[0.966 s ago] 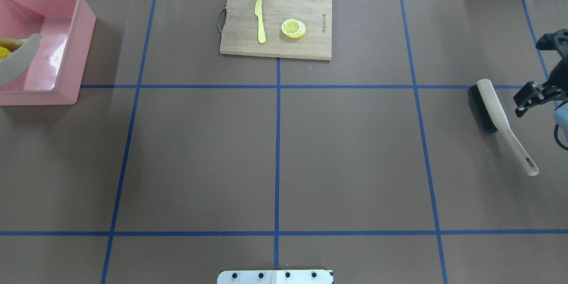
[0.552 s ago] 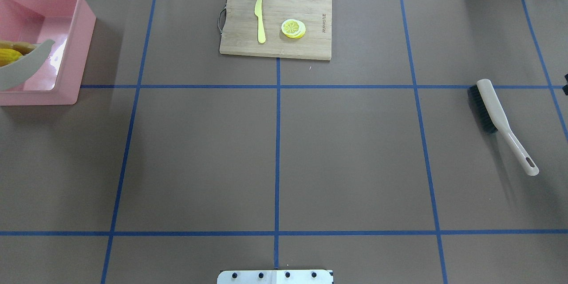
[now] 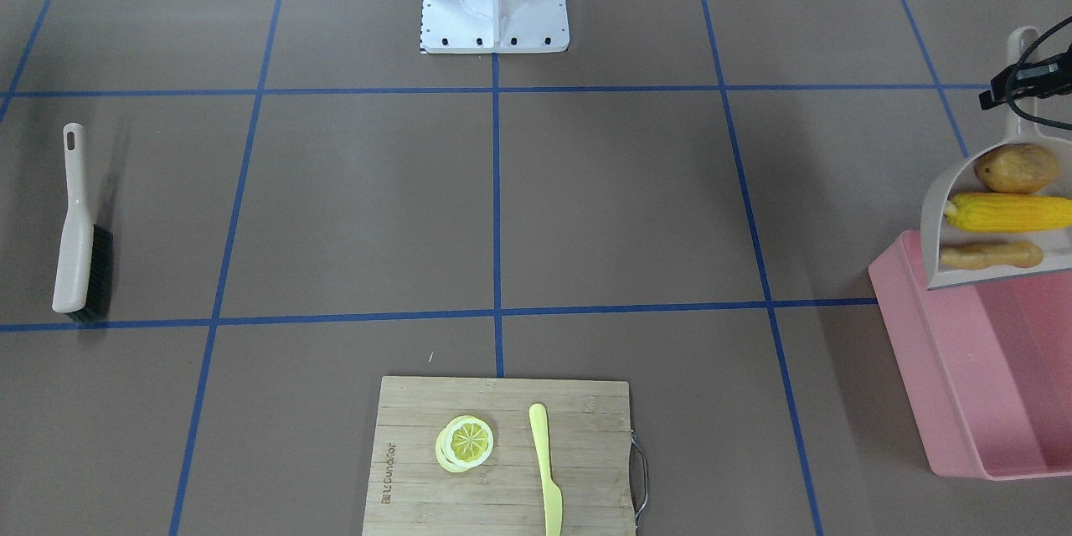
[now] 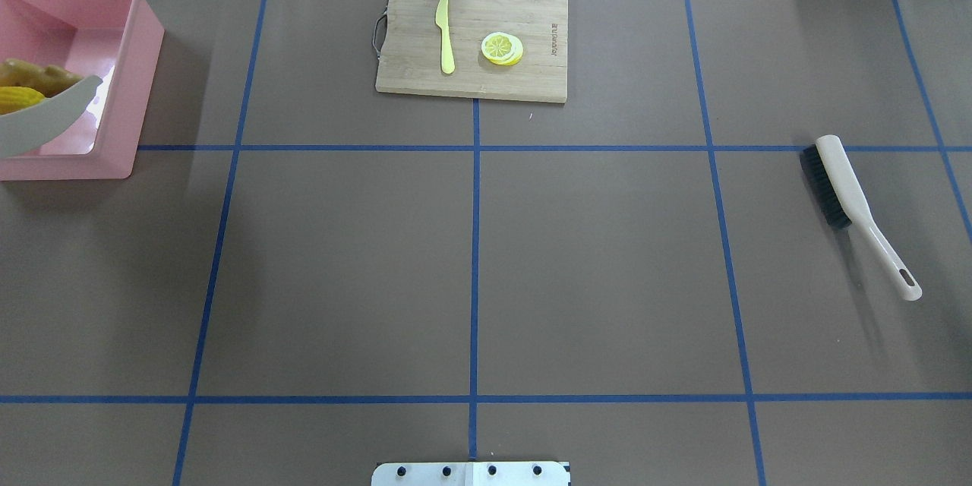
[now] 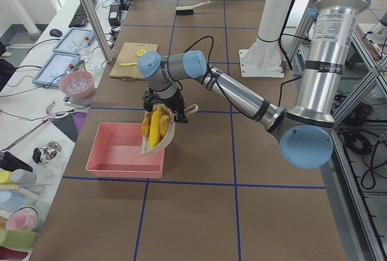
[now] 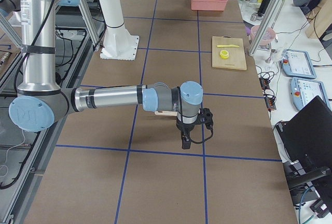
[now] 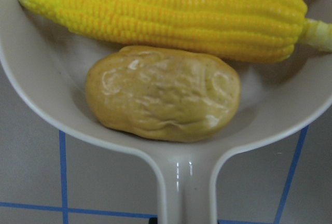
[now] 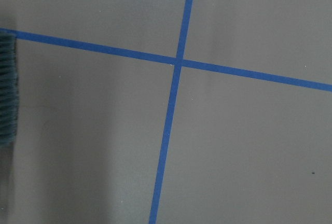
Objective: Sweep and dump trash into bin
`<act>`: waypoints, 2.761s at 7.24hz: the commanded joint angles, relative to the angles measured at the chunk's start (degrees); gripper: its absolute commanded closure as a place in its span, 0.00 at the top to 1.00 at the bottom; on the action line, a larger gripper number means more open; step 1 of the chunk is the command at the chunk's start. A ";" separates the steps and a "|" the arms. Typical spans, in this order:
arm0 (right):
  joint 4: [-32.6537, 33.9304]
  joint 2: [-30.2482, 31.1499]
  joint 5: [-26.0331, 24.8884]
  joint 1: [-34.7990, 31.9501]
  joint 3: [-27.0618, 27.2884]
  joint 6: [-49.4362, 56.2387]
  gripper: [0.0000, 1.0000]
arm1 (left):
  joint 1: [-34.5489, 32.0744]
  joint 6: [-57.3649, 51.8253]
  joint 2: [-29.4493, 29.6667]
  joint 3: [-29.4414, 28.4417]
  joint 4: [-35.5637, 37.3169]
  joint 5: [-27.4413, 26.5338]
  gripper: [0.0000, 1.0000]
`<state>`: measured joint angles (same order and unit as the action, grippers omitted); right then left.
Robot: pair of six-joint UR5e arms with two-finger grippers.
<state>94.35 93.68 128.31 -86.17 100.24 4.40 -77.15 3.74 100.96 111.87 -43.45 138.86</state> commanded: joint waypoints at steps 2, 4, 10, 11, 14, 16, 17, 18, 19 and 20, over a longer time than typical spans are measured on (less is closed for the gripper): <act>-0.04 0.45 0.01 -0.40 0.39 0.61 1.00 | -3.25 -9.79 3.98 -0.60 11.02 0.01 0.00; -0.13 -0.16 -0.25 -0.31 0.13 0.43 1.00 | -5.19 -16.71 3.98 -2.35 14.42 -0.08 0.00; -0.04 0.45 -0.43 -0.31 2.06 0.52 1.00 | -9.06 -23.93 11.26 -14.98 19.55 -4.21 0.00; -0.04 0.45 -0.08 -0.31 1.98 0.43 1.00 | -9.59 -25.61 13.89 -19.28 19.46 -4.30 0.00; -0.04 0.45 -0.43 -0.31 2.06 0.34 1.00 | -9.68 -26.59 19.34 -25.18 20.33 -5.35 0.00; -0.04 0.45 -0.69 -0.31 1.89 0.17 1.00 | -9.77 -30.95 22.34 -31.59 23.31 -5.62 0.00; -0.04 0.45 -0.69 -0.31 1.89 0.08 1.00 | -9.77 -32.73 23.83 -34.67 24.63 -6.75 0.00; -0.04 0.45 -0.78 -0.31 1.89 0.08 1.00 | -9.86 -33.87 25.06 -35.92 27.08 -6.76 0.00; 0.05 0.54 -0.78 -0.31 1.45 0.08 1.00 | -9.86 -34.41 26.38 -37.76 27.45 -7.46 0.00; -0.04 0.54 -0.78 -0.31 1.45 0.08 1.00 | -9.86 -35.02 27.96 -39.87 27.45 -8.42 0.00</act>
<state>94.34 94.18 127.54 -86.48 101.84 4.49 -86.99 -30.34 127.00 74.62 -16.52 131.47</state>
